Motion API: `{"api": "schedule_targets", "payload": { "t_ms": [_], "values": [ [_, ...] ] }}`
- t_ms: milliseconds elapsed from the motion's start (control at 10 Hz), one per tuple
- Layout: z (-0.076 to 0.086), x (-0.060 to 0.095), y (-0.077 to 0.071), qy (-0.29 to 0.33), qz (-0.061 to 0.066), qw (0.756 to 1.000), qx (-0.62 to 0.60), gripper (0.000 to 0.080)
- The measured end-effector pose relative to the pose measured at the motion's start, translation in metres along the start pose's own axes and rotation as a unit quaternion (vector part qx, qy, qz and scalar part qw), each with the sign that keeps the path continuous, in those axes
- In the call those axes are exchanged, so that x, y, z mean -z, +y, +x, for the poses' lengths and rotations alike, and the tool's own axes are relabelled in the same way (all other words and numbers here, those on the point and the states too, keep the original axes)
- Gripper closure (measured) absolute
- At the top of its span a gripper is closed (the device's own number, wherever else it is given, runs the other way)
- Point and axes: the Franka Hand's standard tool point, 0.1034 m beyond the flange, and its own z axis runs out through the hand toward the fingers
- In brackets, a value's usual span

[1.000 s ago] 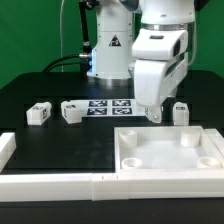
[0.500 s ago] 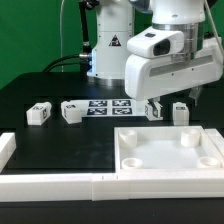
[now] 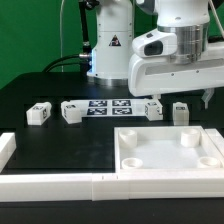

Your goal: Assemble one leg

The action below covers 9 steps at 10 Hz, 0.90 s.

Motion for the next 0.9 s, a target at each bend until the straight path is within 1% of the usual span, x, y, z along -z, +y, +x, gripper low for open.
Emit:
{"api": "schedule_targets", "payload": {
  "t_ms": [200,300,400,500,700,900],
  "values": [
    [-0.003,0.0,0.0,-0.029,-0.002,1.0,0.0,0.0151],
    [-0.008,-0.001,0.001,-0.048,-0.003,0.999,-0.002,0.0151],
    [-0.02,-0.003,0.001,-0.098,-0.008,0.995,-0.012,0.0151],
    [-0.031,-0.005,-0.005,-0.154,-0.015,0.988,-0.025,0.0151],
    [-0.041,-0.006,-0.01,-0.259,-0.021,0.965,-0.021,0.0151],
    [-0.047,-0.008,-0.01,-0.364,-0.021,0.931,-0.023,0.0151]
  ]
}}
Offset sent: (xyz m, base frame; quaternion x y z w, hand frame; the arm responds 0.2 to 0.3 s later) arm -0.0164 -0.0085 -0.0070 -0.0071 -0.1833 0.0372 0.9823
